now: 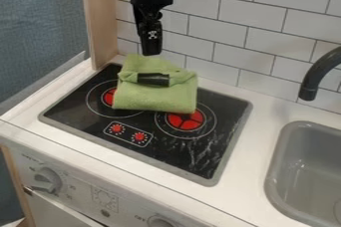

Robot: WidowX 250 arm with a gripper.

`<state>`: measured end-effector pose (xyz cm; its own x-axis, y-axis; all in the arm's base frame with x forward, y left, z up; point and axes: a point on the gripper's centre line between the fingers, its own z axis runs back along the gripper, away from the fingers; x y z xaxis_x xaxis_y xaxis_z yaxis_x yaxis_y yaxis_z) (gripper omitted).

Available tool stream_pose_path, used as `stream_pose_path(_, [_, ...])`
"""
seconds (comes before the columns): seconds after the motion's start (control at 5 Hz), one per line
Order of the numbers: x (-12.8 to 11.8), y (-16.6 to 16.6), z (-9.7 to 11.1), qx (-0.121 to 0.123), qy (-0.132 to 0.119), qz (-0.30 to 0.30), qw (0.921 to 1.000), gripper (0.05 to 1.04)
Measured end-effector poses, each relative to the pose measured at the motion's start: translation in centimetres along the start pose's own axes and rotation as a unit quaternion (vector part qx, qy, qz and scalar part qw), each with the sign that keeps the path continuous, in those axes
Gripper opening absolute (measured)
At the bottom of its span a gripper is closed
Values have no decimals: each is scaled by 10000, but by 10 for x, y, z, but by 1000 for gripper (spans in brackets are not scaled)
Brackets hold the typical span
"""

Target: Rotate the folded cloth counter clockwise

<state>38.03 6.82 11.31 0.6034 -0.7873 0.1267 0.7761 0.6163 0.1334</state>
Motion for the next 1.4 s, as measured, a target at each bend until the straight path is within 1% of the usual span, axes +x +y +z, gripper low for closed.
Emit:
stream_pose_path(0.2, [-3,-6,-16,-240,140,25,9996,999])
stream_pose_path(0.4, [-6,-2,-37,-498,646,34,9967,999])
stream_pose_path(0.6, [-6,2,-60,-606,967,-48,9935,999])
stream_pose_path(0.8, [-9,1,-73,-718,1146,-171,9907,999])
stream_pose_path(1.0, [-5,-5,-83,-792,1320,-415,9872,999])
stream_pose_path(1.2, [-4,-11,-86,-873,1305,-333,9870,999])
stream_pose_path(1.4, [-4,-19,-92,-939,1234,203,9877,999])
